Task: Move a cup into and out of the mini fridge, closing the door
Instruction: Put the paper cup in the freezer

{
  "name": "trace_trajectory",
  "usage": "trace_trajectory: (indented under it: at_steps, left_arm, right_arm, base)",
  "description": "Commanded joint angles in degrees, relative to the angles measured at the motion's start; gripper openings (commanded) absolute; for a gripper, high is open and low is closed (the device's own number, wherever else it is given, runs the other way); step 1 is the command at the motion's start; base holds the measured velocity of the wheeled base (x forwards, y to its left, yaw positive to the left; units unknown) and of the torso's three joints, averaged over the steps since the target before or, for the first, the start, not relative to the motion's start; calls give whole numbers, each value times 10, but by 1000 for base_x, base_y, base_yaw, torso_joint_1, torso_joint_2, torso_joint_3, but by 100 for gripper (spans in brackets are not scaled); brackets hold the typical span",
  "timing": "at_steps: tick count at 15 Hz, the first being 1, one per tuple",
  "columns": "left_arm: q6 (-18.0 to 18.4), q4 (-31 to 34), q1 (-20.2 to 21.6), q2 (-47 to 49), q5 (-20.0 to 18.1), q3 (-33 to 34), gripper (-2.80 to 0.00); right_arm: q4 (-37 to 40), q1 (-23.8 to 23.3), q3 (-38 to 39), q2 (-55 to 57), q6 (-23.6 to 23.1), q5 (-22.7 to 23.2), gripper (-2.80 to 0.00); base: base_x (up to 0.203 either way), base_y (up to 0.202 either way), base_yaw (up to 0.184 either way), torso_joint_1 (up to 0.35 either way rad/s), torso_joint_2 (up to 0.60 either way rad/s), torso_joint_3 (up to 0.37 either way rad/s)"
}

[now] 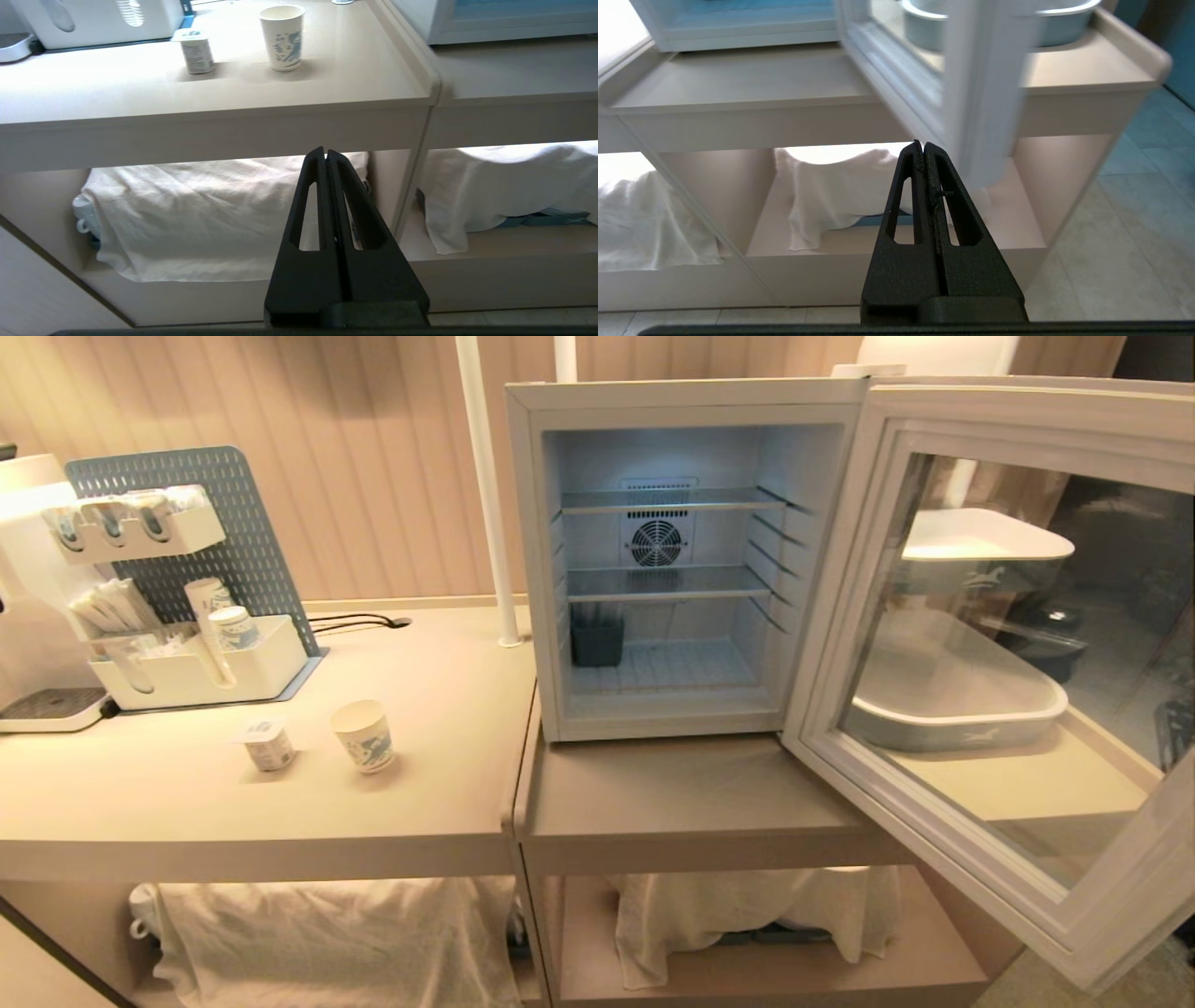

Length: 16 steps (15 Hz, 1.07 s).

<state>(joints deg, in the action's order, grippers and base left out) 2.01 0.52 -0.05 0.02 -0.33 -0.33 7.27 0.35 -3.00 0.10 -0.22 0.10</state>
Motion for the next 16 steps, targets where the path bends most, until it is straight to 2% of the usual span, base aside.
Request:
trace_trajectory:
  at_steps: [1,16]
  left_arm:
    - [0,-1,0,0,0,1,-280]
    - [0,-2,0,0,0,1,-280]
  right_arm:
    - [0,0,0,1,0,0,-280]
    - [0,0,0,1,0,0,-280]
  base:
    - [0,193,3,4,10,0]
    - [0,191,2,1,1,3]
